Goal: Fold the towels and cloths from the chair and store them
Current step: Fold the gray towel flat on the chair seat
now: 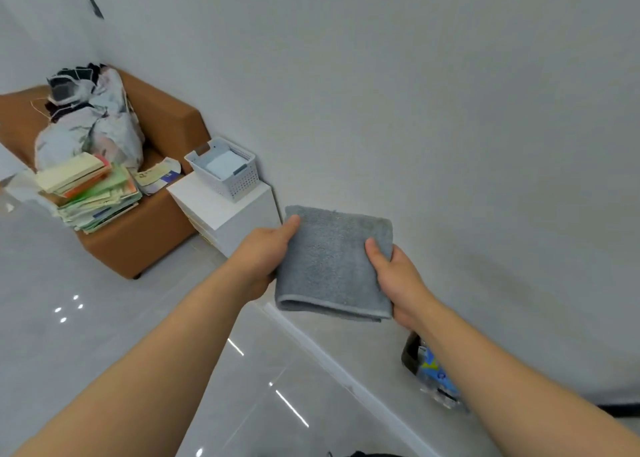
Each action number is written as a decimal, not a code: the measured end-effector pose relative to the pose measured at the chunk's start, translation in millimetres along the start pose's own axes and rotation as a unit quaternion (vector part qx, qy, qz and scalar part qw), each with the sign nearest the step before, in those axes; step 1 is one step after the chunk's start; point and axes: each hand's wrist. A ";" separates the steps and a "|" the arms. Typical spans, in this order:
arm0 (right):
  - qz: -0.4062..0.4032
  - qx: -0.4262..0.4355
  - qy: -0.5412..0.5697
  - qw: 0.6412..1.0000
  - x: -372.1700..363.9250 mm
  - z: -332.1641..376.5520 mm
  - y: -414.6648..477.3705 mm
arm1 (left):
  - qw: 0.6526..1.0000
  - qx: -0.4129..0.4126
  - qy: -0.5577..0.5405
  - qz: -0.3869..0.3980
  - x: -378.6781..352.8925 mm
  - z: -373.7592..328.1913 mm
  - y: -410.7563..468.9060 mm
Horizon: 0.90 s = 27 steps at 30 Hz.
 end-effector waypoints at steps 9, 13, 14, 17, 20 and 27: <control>-0.055 -0.035 0.010 0.998 -166.2 9.2 114.8 | 0.974 -0.069 0.214 0.006 167.9 -30.3 141.0; -0.069 -0.073 0.028 0.995 -248.0 3.6 150.4 | 0.929 -0.113 0.351 -0.026 240.3 -44.0 201.1; -0.072 -0.084 0.037 0.993 -264.9 2.5 161.1 | 0.926 -0.111 0.359 -0.025 255.9 -48.3 215.7; -0.075 -0.108 0.071 0.989 -305.3 3.7 195.0 | 0.938 -0.095 0.332 -0.025 296.5 -62.1 256.8; -0.083 -0.124 0.095 0.984 -335.7 10.7 237.7 | 0.961 -0.071 0.265 -0.016 331.2 -76.4 303.6; -0.091 -0.146 0.084 0.982 -386.5 25.8 376.8 | 0.988 0.021 0.100 0.112 387.3 -125.2 433.8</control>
Point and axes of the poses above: each hand's wrist, its own y-axis towards the middle knuckle, its own x-axis out of the back of the hand, z = x × y, and after that the axes turned 3 degrees about z, right-handed
